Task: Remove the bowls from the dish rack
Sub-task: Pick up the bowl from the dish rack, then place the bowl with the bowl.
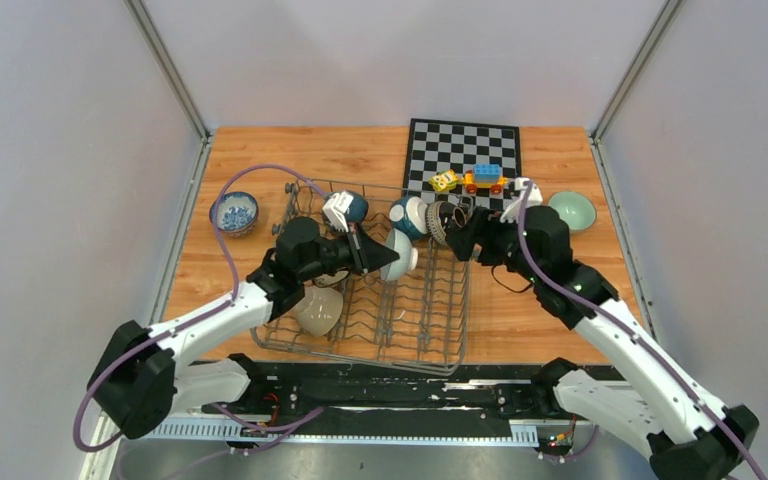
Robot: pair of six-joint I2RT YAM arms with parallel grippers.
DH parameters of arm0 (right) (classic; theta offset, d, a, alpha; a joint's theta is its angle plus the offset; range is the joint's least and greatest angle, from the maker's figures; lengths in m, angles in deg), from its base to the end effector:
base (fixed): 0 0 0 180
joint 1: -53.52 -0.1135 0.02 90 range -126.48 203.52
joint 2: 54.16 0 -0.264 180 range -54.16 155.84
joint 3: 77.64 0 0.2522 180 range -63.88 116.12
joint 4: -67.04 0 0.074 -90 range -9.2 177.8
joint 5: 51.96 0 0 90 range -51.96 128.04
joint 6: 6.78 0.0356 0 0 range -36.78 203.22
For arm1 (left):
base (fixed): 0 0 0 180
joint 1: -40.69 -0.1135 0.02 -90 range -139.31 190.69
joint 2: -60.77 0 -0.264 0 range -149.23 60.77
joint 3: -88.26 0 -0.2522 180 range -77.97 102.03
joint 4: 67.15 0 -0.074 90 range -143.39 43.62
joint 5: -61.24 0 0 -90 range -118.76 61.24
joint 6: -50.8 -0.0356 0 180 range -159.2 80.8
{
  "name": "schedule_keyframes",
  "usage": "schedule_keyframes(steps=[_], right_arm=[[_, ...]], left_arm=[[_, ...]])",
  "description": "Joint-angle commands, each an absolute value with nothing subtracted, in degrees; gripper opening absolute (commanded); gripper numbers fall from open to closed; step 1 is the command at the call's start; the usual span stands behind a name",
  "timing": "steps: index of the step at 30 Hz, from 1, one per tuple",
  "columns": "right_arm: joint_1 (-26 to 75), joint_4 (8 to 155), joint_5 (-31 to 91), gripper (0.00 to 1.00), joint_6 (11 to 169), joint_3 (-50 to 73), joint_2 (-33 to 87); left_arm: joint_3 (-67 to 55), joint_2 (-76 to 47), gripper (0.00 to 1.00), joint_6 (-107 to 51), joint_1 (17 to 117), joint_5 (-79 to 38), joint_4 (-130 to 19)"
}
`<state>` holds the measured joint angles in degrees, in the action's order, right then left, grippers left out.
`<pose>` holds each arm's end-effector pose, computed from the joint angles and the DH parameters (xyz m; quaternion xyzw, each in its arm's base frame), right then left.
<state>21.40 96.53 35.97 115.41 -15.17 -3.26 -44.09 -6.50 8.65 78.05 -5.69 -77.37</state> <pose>0.1728 0.1100 0.3352 -0.0101 0.8085 0.3254 0.4902 0.1989 -0.1694 0.2549 0.0605 0.7560 -0.5412 0.3632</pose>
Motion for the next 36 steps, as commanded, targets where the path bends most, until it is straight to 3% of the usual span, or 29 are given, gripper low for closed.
schedule_keyframes(steps=[1,10,19,36], right_arm=[[21.5,99.8,39.1,0.77,113.4,-15.9,-10.5],[21.5,105.1,34.3,0.77,109.7,-15.1,-16.2],[21.5,102.9,29.0,0.76,113.8,-18.2,-13.0],[21.5,109.0,28.7,0.75,113.7,-15.3,-8.8]], left_arm=[[-38.6,0.0,0.00,-1.9,78.3,-5.5,-67.2],[-26.7,2.2,0.00,-18.4,78.4,-8.4,-44.3],[-28.4,-3.1,0.00,-13.2,82.3,-6.7,-48.9],[-20.2,-8.9,0.00,-26.5,90.3,-17.0,-39.5]])
